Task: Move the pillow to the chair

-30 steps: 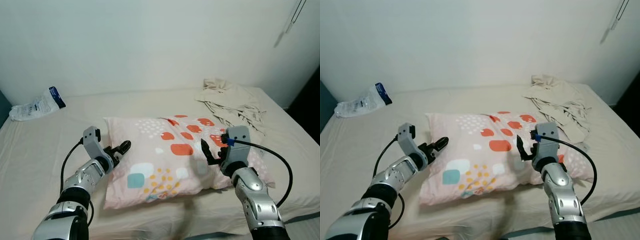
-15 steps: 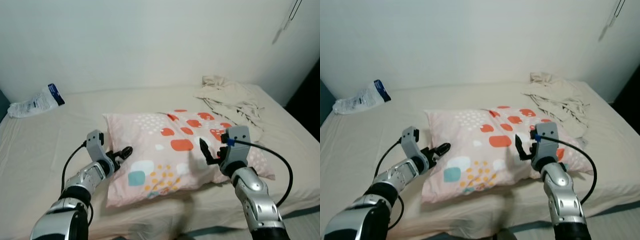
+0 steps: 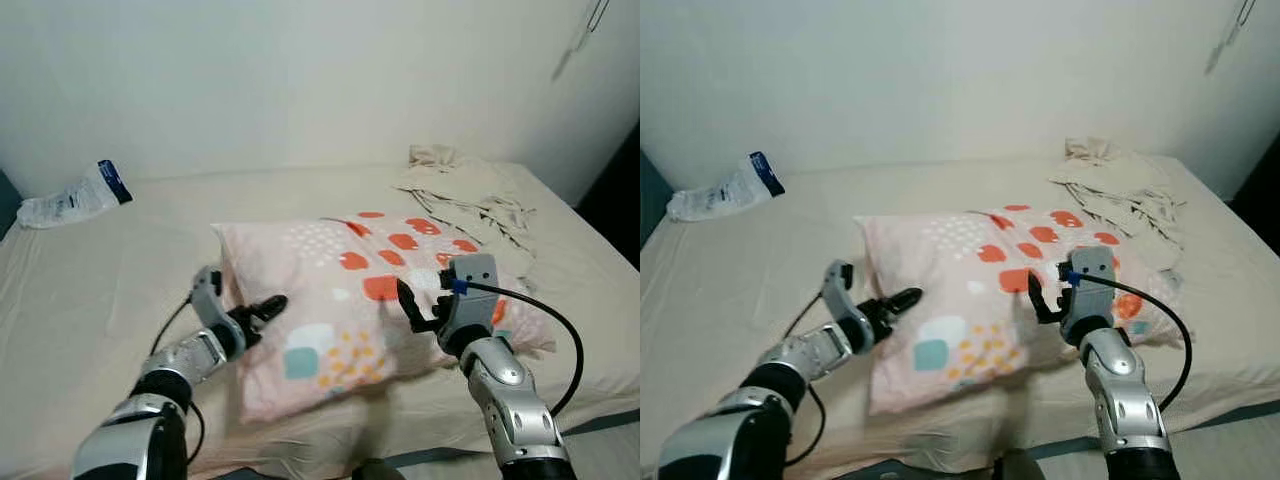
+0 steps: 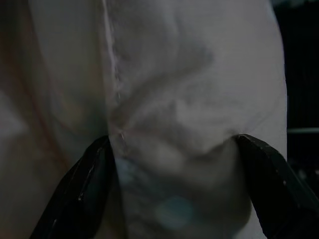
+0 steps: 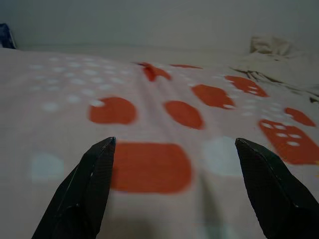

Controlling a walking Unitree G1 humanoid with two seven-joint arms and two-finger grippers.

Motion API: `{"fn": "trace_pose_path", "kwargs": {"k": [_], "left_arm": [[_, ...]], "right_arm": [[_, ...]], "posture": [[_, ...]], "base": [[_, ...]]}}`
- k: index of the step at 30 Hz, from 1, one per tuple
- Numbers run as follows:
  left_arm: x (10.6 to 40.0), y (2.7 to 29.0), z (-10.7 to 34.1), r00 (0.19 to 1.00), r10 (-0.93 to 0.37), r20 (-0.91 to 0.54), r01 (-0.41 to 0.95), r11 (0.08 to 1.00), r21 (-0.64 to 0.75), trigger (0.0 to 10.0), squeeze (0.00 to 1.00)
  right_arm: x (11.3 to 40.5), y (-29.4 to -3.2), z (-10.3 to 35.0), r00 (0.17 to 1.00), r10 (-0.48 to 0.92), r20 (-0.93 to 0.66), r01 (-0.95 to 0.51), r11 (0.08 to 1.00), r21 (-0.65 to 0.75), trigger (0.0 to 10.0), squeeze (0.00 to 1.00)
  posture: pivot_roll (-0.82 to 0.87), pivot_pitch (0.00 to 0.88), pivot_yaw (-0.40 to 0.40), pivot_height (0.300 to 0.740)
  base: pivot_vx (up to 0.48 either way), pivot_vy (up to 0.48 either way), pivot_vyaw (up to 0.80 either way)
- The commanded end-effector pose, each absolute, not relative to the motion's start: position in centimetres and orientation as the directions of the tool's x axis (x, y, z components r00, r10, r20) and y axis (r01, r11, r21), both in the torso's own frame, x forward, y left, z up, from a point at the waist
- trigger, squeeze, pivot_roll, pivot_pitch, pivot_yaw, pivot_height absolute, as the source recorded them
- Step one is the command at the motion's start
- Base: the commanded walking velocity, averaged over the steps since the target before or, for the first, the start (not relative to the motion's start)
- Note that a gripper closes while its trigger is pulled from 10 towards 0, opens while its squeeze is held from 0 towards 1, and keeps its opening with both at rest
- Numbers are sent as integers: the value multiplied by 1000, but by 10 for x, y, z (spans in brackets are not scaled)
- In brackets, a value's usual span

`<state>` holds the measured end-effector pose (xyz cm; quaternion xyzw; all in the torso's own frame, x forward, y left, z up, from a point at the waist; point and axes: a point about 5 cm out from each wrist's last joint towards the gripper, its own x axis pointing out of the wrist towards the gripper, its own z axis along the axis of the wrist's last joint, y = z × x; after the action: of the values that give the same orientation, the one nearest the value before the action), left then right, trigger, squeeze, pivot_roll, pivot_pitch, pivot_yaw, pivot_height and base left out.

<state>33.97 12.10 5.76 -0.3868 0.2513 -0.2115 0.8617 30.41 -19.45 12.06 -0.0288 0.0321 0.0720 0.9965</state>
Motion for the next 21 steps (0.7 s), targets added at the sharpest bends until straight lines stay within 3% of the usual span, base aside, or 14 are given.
{"fn": "trace_pose_path", "kwargs": {"k": [1,10,21], "left_arm": [[331,117,46,766,-562,-312,154,631,-760,10000,0],[342,117,57,841,-477,-257,133,642,-755,10000,0],[341,107,60,848,-478,-231,152,635,-757,10000,0]], "right_arm": [[304,-194,121,988,137,-66,-140,989,-45,10000,0],[305,-194,119,988,135,-79,-139,989,-53,10000,0],[306,-194,121,988,139,-73,-143,988,-53,10000,0]], "posture": [[-129,118,13,631],[-128,108,1,631],[-129,105,-2,607]], "base": [[0,0,0],[0,0,0],[0,0,0]]}}
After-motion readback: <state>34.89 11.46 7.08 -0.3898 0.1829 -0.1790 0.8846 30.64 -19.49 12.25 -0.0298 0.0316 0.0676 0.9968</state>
